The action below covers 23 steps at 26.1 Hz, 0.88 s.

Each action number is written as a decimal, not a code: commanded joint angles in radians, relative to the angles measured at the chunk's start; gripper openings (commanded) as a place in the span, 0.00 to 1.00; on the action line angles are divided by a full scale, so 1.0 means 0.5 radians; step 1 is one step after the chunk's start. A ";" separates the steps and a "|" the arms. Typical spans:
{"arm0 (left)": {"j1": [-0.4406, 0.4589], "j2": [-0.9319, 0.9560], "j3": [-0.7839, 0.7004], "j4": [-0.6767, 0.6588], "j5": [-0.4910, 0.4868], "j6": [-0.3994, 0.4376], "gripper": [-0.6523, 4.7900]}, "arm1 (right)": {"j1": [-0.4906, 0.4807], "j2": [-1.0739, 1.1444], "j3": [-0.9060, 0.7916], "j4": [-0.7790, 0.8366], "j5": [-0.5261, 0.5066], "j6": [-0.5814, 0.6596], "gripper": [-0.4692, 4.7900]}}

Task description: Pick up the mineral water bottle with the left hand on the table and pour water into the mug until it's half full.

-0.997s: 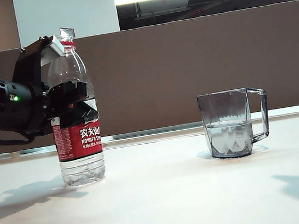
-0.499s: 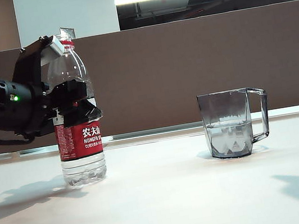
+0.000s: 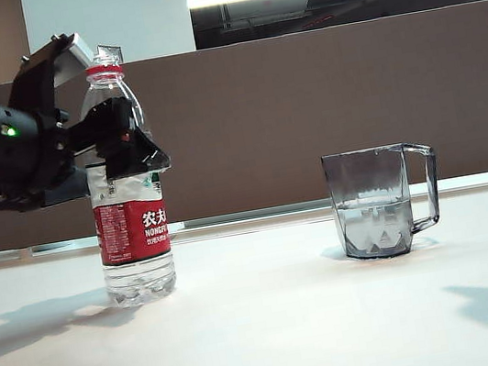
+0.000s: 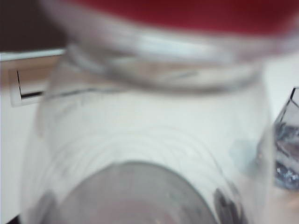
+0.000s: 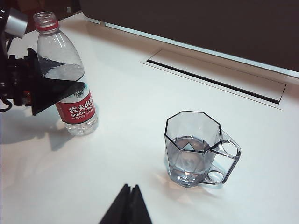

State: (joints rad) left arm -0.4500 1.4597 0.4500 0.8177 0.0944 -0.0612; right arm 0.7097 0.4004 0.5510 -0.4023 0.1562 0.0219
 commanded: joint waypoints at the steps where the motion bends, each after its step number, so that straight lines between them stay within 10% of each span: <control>1: -0.002 -0.108 0.003 -0.220 0.007 -0.005 0.92 | -0.001 -0.001 0.011 0.034 0.000 0.007 0.09; 17: -0.002 -0.991 0.002 -1.463 0.006 0.001 0.89 | 0.002 -0.052 0.010 0.130 -0.001 0.008 0.09; 19: -0.002 -1.088 0.002 -1.565 0.007 0.001 0.76 | 0.001 -0.080 0.006 0.129 0.000 0.008 0.09; 23: -0.002 -1.283 -0.013 -1.690 0.006 0.002 0.12 | 0.001 -0.188 -0.043 0.127 0.003 0.008 0.09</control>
State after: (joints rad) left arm -0.4500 0.8467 0.4484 -0.0116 0.0944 -0.0608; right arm 0.7097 0.3225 0.5396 -0.3546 0.1562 0.0219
